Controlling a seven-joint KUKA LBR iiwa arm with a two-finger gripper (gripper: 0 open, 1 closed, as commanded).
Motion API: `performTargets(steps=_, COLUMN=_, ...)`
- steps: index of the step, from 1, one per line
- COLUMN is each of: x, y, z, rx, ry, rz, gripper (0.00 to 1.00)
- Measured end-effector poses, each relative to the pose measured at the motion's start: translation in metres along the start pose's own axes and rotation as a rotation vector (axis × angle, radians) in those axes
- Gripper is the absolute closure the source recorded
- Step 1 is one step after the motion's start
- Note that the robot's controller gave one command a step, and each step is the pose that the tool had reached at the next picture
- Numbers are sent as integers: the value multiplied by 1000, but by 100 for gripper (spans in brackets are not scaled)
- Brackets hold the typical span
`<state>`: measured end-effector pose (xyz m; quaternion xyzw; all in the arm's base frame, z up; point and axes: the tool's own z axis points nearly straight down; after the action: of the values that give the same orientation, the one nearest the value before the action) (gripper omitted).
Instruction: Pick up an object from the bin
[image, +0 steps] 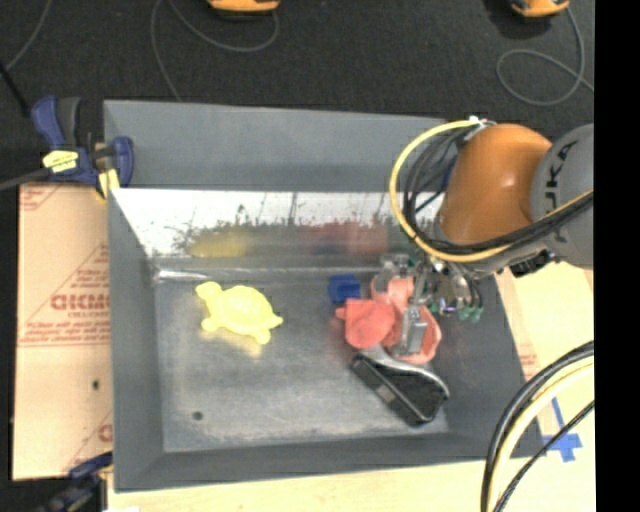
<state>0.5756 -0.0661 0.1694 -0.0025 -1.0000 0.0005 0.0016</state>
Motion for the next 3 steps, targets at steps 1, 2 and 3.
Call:
performTargets(steps=1, x=-1, y=0, z=-5, rx=0, ry=-7, rz=-1, gripper=0)
performTargets(steps=2, x=-15, y=6, z=39, rx=0, ry=-15, rz=25, gripper=0)
performTargets(steps=3, x=-6, y=33, z=72, rx=0, ry=-10, rz=177, gripper=100)
